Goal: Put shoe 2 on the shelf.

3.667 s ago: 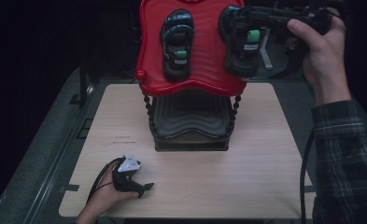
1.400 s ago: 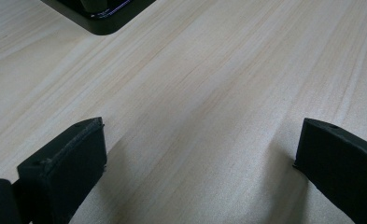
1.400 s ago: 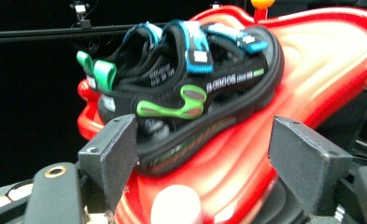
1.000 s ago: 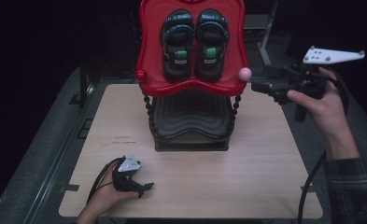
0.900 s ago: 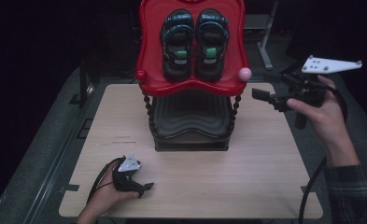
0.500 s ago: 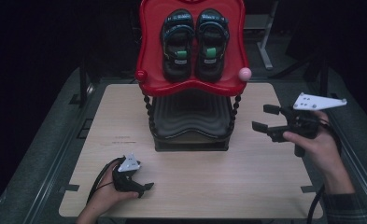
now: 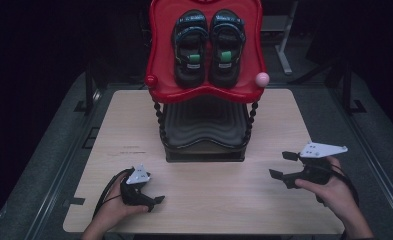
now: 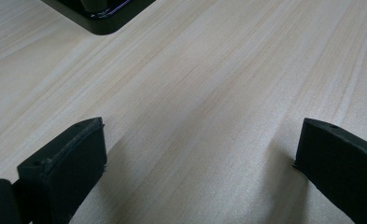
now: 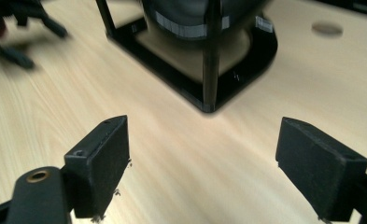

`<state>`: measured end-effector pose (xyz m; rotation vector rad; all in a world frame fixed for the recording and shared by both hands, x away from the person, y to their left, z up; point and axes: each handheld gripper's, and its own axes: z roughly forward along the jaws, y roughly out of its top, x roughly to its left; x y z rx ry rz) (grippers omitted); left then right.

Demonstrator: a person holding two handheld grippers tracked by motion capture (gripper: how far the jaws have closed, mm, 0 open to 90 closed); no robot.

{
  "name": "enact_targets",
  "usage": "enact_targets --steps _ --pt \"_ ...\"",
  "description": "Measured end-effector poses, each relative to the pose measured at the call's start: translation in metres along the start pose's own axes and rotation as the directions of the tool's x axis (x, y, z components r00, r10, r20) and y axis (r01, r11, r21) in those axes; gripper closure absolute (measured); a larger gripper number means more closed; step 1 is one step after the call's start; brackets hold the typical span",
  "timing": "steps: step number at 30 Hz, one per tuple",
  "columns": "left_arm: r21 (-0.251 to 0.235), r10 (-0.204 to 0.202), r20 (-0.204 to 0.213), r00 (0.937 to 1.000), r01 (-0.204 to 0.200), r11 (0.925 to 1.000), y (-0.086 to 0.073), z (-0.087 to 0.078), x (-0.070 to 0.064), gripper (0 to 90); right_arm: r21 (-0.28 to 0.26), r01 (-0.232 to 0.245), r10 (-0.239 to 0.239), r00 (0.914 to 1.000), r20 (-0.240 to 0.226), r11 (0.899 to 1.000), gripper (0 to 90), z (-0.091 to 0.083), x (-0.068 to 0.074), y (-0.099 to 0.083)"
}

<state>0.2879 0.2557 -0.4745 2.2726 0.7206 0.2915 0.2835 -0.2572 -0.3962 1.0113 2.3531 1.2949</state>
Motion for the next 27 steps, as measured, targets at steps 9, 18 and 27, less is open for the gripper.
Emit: enact_targets --steps 9,18,27 --pt "-0.002 -0.001 0.0 1.0 0.001 1.0 0.0 0.0 0.0 0.7 0.118 -0.01 0.007 0.9994 0.033 0.993 16.9 0.012 0.002 -0.049" --pt "-0.003 0.0 -0.001 1.0 0.0 1.0 0.0 0.0 0.0 0.7 0.2 0.006 -0.025 0.9952 0.095 0.98 16.9 0.017 0.0 -0.075" --pt "-0.003 -0.004 -0.002 1.0 0.004 1.0 -0.003 -0.003 0.001 1.0 0.178 -0.009 -0.009 0.9949 0.101 0.984 12.1 0.02 0.0 -0.085"
